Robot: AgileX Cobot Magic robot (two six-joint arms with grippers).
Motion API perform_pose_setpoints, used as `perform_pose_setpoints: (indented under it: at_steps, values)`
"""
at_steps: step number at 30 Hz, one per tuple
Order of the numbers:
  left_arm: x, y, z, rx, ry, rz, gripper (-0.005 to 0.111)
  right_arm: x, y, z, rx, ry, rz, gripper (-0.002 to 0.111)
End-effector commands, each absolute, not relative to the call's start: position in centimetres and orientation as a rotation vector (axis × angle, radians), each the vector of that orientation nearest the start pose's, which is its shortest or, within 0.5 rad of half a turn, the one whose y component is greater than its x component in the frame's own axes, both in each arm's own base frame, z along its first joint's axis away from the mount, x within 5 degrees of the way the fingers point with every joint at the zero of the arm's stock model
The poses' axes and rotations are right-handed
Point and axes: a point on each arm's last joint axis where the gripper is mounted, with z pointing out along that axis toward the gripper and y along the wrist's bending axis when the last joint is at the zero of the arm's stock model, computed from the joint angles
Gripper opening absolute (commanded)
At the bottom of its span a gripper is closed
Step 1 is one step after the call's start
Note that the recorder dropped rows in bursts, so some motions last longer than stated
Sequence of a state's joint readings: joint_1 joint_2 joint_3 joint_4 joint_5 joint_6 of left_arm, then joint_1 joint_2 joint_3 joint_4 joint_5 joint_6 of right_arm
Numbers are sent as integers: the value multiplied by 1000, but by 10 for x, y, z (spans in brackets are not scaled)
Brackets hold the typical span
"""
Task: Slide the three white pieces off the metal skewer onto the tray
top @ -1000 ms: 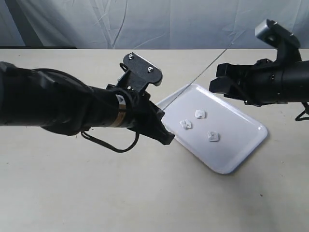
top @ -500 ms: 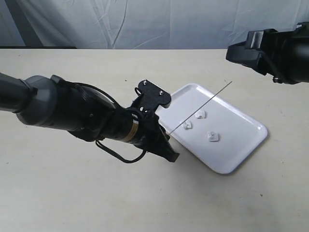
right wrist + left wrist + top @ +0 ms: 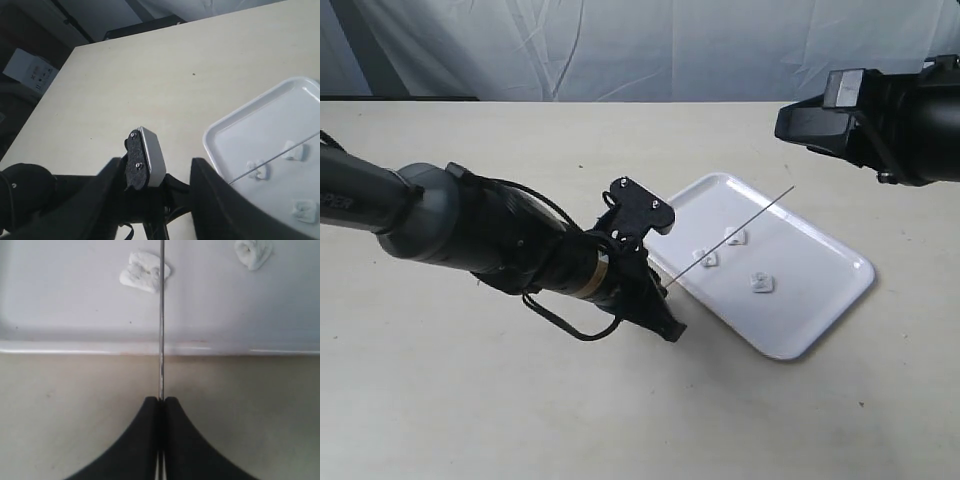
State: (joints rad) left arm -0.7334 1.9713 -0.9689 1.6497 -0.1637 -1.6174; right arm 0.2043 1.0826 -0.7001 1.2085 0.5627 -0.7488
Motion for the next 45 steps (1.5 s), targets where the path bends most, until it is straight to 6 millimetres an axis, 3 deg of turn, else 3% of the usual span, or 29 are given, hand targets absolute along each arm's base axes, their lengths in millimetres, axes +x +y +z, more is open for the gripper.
perform_pose_setpoints:
  at_steps: [1, 8, 14, 17, 20, 25, 29, 32, 39, 45]
  values:
    - [272, -265, 113, 1020, 2317, -515, 3, 200, 88, 302, -137, 2131, 916, 41]
    - [276, -268, 105, 1032, 2329, -529, 17, 200, 89, 302, -133, 2135, 926, 41]
    - [280, -264, 104, 1057, 2305, -462, 20, 198, 89, 302, -144, 2145, 940, 41]
    - [288, -257, 123, 1040, 2233, -349, 20, 198, 90, 302, -146, 2146, 942, 41]
    - [292, -251, 156, 969, 2158, -295, 20, 200, 88, 302, -131, 2138, 924, 41]
    - [281, -249, 208, 934, 2046, -449, 20, 201, 87, 302, -125, 2133, 909, 37]
    - [273, -243, 227, 929, 1997, -458, 19, 201, 86, 301, -136, 2135, 880, 20]
    - [266, -225, 235, 927, 1959, -318, 15, 201, 84, 298, -220, 2150, 788, 0]
    - [220, -164, 256, 810, 1903, -135, 13, 203, 70, 290, -494, 2165, 414, 0]
    - [175, -90, 277, 340, 1934, 12, 11, 184, 61, 310, -542, 2056, 305, 0]
